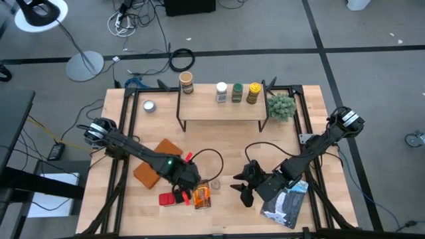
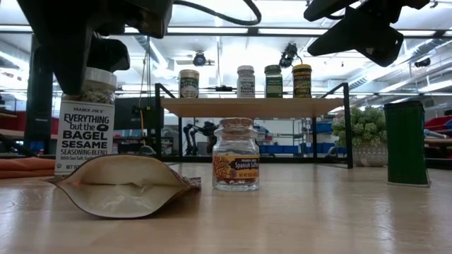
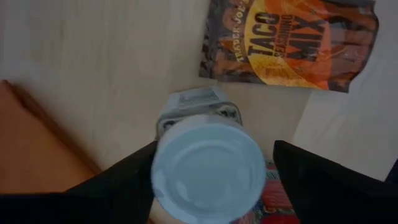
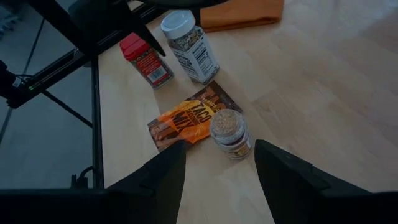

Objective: Shelf spices
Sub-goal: Put the white seasoning bottle on the shelf

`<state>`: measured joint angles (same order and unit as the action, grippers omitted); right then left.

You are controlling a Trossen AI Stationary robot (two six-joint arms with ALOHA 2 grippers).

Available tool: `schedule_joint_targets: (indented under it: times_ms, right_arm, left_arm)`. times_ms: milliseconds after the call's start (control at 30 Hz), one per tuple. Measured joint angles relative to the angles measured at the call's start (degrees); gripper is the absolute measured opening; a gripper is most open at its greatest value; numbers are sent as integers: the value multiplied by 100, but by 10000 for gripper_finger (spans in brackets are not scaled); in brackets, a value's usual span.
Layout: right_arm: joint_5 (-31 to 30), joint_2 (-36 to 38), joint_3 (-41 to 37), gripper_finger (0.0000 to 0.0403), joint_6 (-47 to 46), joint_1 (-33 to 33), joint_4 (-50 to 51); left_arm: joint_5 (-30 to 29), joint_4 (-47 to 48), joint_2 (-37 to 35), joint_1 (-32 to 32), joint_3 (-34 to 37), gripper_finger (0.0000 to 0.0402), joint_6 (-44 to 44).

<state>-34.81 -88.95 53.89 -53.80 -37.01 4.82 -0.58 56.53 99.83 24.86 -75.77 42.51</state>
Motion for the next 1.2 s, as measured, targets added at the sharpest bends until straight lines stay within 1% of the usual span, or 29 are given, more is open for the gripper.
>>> schedule_joint_targets:
  times_ms: [167, 333, 433, 600, 667, 800, 867, 1067, 1200]
  right_arm:
    - [1, 0, 0, 192, 0, 0, 0]
    - [2, 0, 0, 192, 0, 0, 0]
    - [2, 0, 0, 192, 0, 0, 0]
    - [2, 0, 0, 192, 0, 0, -2]
    - [2, 0, 0, 192, 0, 0, 0]
    - [4, 0, 0, 192, -1, 0, -2]
    - [4, 0, 0, 192, -5, -15, -2]
    - [6, 0, 0, 192, -57, -120, -25]
    - [9, 0, 0, 192, -59, -127, -95]
  left_arm:
    - [-21, -135, -1, -6, 2, 243, 14]
    - [-21, -302, -2, -8, 2, 203, 96]
    - [-21, -299, -2, -10, 2, 197, 124]
    - [18, -283, -2, -39, -3, 201, 76]
    - [107, -120, 3, -95, -93, 201, -36]
    - [130, 456, 3, -300, -611, 202, -437]
    - [42, 848, 3, -424, -953, 202, -776]
    - [-124, 1745, 2, -899, -2280, 202, -2164]
    - [-312, 1816, -2, -1291, -3160, 202, -3032]
